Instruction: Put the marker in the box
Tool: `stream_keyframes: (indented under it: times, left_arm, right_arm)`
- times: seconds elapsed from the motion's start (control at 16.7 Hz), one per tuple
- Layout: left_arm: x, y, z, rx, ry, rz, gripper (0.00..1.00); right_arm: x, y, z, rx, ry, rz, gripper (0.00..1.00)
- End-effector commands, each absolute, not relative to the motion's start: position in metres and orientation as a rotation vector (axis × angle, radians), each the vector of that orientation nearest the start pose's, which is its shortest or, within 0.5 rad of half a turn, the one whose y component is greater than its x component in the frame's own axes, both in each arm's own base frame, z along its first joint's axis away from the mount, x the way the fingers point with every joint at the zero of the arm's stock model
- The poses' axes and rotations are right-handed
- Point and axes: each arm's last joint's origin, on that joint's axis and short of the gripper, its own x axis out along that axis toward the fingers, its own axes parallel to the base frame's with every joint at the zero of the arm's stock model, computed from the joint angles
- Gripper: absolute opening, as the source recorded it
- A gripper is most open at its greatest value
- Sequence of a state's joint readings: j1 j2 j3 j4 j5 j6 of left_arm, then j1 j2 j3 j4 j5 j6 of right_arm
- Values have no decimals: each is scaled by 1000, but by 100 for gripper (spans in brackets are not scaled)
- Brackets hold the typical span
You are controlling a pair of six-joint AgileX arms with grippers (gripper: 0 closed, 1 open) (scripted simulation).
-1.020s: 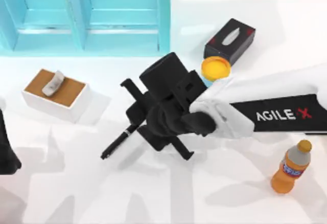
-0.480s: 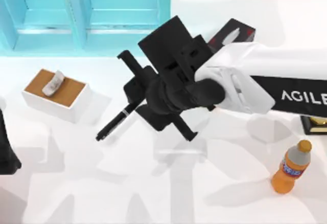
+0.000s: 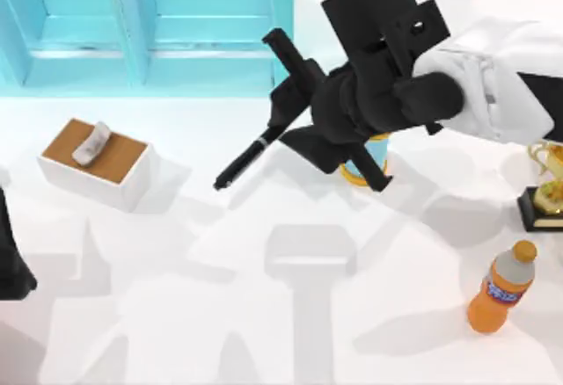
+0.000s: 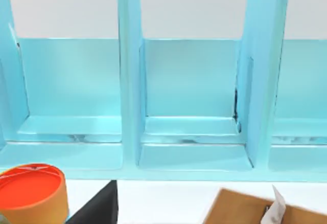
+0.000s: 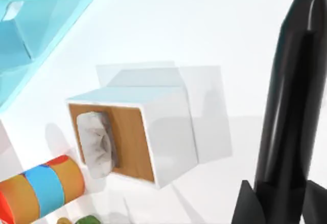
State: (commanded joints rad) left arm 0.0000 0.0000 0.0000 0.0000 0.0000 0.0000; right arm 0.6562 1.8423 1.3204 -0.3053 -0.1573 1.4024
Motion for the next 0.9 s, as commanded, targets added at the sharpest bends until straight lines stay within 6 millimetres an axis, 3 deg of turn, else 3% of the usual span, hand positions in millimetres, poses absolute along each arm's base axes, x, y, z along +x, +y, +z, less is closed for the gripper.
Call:
stream_keyframes:
  times: [0.18,0.3,0.42,0.54,0.66,0.78,0.9]
  left_arm:
    - [106,-1,160,0,0,0,100]
    - [106,-1,160,0,0,0,100]
    - [106,-1,160,0,0,0,100]
    - [106,-1,160,0,0,0,100]
    - [106,-1,160,0,0,0,100]
    - [106,-1,160,0,0,0,100]
    - [106,-1,160,0,0,0,100]
  right_arm:
    - [347,174,238,1071,1106,73,0]
    - [361,102,250,1116,1030,28,0]
    - [363,20,256,1173,940,-56,0]
    - [347,-61,255,1235,852,-171,0]
    - [315,-129,248,1298,778,-299,0]
    - [277,-178,236,1355,726,-415,0]
    - [241,-208,224,1407,695,-510,0]
